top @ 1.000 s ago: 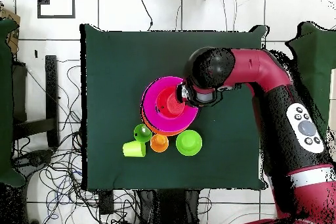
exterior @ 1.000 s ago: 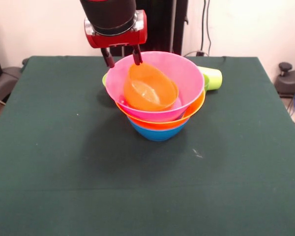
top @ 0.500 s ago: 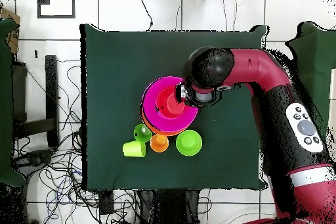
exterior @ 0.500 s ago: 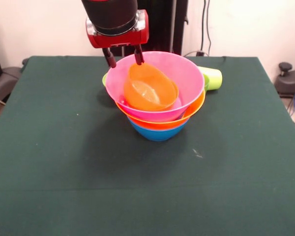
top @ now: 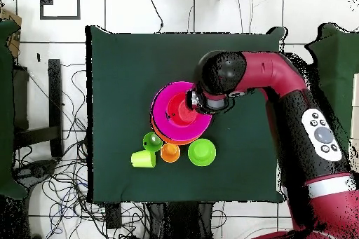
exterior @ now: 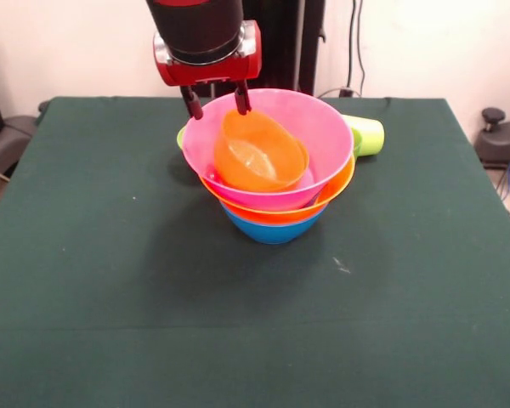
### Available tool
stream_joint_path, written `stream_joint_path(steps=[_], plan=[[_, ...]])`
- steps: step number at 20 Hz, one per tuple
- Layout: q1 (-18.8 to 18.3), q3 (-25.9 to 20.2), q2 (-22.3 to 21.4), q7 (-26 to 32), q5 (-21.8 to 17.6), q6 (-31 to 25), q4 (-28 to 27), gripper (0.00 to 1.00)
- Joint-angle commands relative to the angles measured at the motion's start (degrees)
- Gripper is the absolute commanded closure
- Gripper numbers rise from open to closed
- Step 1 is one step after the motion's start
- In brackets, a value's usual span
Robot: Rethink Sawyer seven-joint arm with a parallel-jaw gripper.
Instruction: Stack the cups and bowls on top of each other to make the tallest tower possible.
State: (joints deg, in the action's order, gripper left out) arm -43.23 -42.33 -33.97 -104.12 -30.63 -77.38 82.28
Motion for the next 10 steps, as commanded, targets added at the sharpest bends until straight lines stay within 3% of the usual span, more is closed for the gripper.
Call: stream_joint_path(steps=[1, 10], plan=[[3.7, 2.5, 4.3, 7.3, -6.1, 5.9, -0.2, 0.00], [5.1, 3.9, 7.5, 4.7, -7.3, 11.2, -0.5, 0.00]])
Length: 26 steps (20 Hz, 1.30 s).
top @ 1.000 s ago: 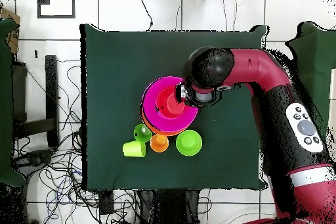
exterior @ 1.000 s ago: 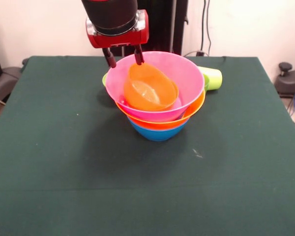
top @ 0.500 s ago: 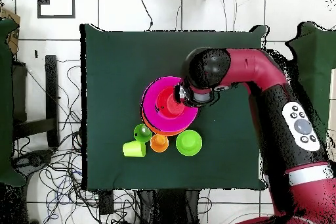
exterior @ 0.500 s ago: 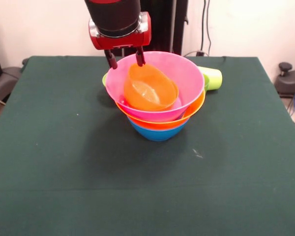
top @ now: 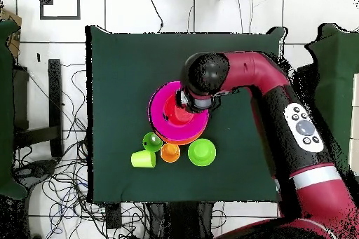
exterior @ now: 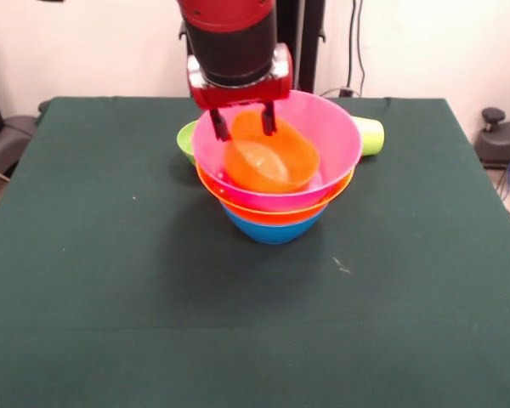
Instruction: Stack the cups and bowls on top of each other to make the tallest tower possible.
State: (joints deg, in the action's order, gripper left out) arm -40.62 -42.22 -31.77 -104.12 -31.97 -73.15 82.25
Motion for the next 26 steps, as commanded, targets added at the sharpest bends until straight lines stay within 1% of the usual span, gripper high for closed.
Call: stream_joint_path(steps=[1, 6, 8, 11, 14, 17, 18, 19, 20, 23, 26], plan=[[2.4, 3.8, 5.2, 4.8, -5.7, 7.1, -0.2, 0.00], [2.0, 3.8, 4.8, 5.5, -4.4, 7.0, 0.6, 0.00], [1.7, 3.9, 4.8, 5.8, -4.5, 7.4, 1.1, 0.00], [1.0, 3.5, 4.6, 6.8, -3.8, 6.7, 1.6, 0.00], [0.4, 3.1, 2.9, 7.8, -3.0, 4.7, 2.6, 0.00], [-0.1, 2.5, 0.1, 9.4, -1.9, 1.2, 3.3, 0.00], [-0.4, 2.2, -1.4, 9.5, -1.2, 0.1, 4.1, 0.00], [0.0, 2.0, -1.4, 9.8, -0.8, -1.3, 2.9, 0.00], [0.0, 1.8, -2.2, 9.9, -0.4, -2.2, 3.0, 0.00], [0.5, 1.0, -3.9, 10.7, 1.3, -6.6, 1.0, 0.00], [0.8, 0.2, -5.1, 10.8, 2.8, -9.1, 0.2, 0.00]])
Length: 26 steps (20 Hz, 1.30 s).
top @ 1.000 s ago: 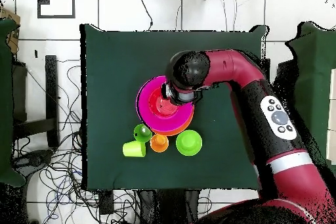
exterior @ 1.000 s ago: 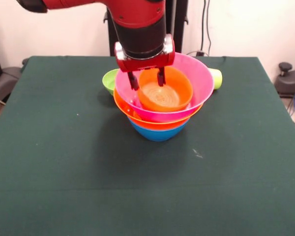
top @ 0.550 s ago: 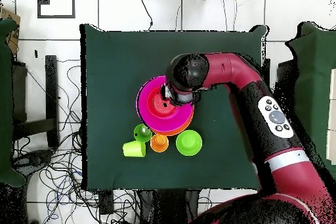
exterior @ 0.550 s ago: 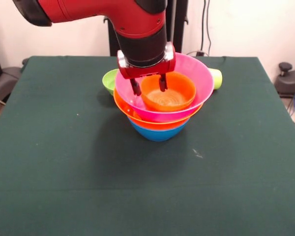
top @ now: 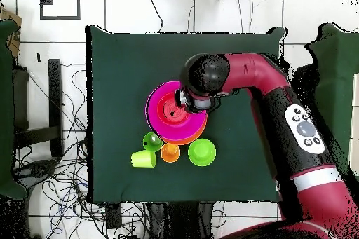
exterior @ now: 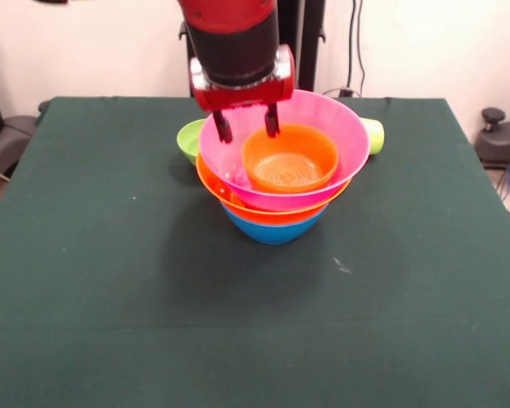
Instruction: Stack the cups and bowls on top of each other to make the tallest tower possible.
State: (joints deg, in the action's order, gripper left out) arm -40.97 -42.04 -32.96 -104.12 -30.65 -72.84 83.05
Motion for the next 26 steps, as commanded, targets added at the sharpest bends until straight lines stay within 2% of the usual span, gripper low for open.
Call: stream_joint_path(steps=[1, 3, 8, 12, 17, 21, 26], plan=[[1.1, -0.4, -4.9, 10.5, 2.4, -10.6, -0.5, 0.00], [1.2, -0.8, -5.8, 10.0, 3.8, -12.4, -0.6, 0.00], [1.3, -0.9, -6.7, 10.8, 3.8, -15.5, -2.1, 0.00], [-0.9, -1.2, -8.4, 14.2, 2.6, -16.4, -0.9, 0.00], [-4.3, -1.6, -8.8, 17.6, 0.3, -11.8, 3.3, 0.00], [-6.7, -1.6, -7.2, 19.7, -2.5, -7.7, 5.4, 0.00], [-7.9, -2.3, -6.1, 19.9, -4.0, -6.8, 6.0, 0.00]])
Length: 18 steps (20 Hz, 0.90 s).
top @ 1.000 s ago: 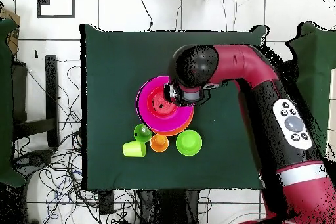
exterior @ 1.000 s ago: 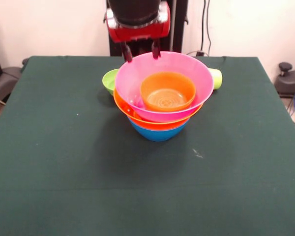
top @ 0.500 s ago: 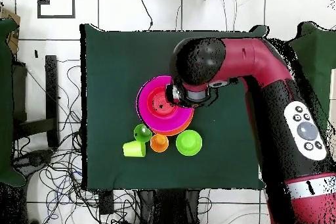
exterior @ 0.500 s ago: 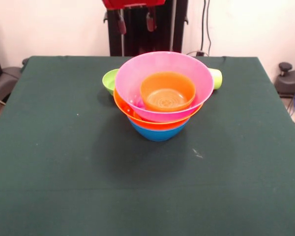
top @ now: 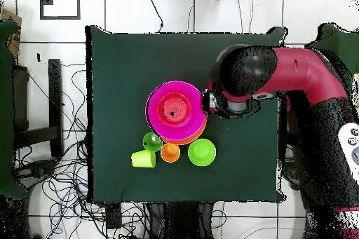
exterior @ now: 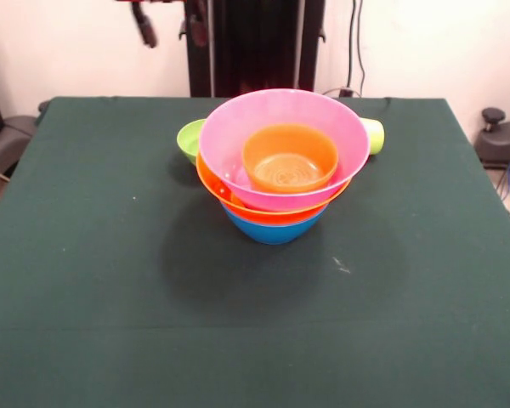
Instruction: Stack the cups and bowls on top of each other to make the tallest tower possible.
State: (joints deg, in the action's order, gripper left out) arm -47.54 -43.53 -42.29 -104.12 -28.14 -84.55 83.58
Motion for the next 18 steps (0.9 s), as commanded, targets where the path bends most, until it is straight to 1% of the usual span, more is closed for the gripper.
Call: stream_joint_path(steps=[1, 4, 6, 11, 14, 18], plan=[[-1.6, -0.9, 4.0, 20.2, -7.1, 5.5, 5.2, 0.00], [-2.1, -1.5, 5.4, 19.8, -7.9, 6.7, 5.1, 0.00], [-2.1, -2.0, 5.0, 18.7, -7.3, 6.2, 5.6, 0.00], [-0.6, -1.8, 5.8, 16.2, -8.0, 6.4, 4.9, 0.00], [-0.5, -1.3, 6.9, 16.5, -8.8, 7.1, 4.3, 0.00], [-1.6, -1.6, 6.3, 18.4, -8.6, 6.3, 4.5, 0.00]])
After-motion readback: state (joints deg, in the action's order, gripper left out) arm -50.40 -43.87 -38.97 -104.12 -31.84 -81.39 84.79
